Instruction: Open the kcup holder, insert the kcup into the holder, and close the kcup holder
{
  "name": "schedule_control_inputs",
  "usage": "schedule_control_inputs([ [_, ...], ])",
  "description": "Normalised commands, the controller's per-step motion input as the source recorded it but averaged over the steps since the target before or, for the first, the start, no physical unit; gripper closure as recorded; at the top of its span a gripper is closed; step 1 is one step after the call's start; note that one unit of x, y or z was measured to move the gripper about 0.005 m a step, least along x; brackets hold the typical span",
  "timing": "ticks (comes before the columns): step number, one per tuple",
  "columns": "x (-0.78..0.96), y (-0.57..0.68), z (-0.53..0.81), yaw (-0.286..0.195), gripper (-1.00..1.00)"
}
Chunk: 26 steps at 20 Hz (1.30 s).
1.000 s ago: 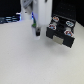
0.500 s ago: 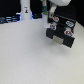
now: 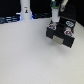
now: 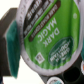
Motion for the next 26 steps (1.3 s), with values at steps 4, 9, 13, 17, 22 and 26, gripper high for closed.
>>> schedule_control_inputs([
  [4,0.04,0.64,0.0,0.038,1.0],
  [9,0.05,0.62,-0.01,0.043,1.0],
  [13,-0.01,0.56,-0.03,0.056,1.0],
  [17,-0.08,0.45,-0.09,0.091,1.0],
  [22,-0.11,0.31,-0.16,0.105,1.0],
  [26,-0.08,0.05,-0.23,0.084,1.0],
])
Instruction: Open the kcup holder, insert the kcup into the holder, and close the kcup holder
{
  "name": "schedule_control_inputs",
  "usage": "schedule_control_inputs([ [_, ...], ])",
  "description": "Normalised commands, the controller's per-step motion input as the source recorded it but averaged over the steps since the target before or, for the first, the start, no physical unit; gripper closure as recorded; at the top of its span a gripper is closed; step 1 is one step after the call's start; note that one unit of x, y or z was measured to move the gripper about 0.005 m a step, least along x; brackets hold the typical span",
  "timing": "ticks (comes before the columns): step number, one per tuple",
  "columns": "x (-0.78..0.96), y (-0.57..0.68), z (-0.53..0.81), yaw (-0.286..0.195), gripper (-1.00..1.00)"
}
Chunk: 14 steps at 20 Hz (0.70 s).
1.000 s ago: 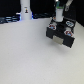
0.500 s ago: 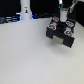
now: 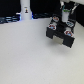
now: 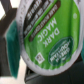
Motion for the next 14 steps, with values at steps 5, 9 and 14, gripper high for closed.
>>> schedule_control_inputs([
  [5,-0.08,0.01,-0.26,0.061,1.0],
  [9,-0.08,-0.01,-0.21,0.031,1.0],
  [14,0.0,-0.31,0.07,0.0,1.0],
])
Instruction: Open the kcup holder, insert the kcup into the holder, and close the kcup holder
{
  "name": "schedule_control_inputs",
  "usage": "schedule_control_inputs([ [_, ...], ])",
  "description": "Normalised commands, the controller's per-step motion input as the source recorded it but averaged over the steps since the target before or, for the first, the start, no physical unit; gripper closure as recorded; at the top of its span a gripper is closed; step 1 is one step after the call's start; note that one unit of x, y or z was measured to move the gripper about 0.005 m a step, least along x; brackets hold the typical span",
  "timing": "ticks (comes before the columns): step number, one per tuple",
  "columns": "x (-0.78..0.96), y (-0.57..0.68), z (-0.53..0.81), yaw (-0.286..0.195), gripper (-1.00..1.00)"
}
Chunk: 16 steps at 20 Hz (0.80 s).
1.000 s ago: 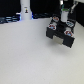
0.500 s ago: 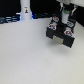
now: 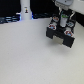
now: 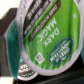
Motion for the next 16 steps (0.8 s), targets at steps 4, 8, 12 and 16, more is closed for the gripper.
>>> schedule_control_inputs([
  [4,0.0,-0.47,0.22,0.0,1.0],
  [8,-0.01,-0.18,-0.04,0.006,1.0],
  [12,0.0,-0.03,-0.21,0.008,1.0],
  [16,0.01,-0.01,-0.24,0.014,1.0],
])
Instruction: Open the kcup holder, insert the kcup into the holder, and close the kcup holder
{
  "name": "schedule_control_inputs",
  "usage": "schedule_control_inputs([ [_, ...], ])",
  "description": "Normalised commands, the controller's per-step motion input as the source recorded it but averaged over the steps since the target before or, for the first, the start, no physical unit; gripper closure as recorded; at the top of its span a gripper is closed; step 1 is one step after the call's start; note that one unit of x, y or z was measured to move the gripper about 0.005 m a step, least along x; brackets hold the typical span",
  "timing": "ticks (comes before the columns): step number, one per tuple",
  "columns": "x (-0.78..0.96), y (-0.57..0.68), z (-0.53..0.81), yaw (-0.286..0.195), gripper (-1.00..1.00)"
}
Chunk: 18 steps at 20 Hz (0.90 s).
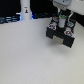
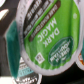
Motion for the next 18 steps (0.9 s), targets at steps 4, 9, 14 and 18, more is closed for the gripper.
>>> schedule_control_inputs([
  [4,0.02,0.0,-0.22,0.016,1.0],
  [9,0.02,0.06,0.19,-0.014,1.0],
  [14,-0.13,0.1,0.29,-0.012,1.0],
  [18,-0.05,-0.01,-0.09,0.024,1.0],
])
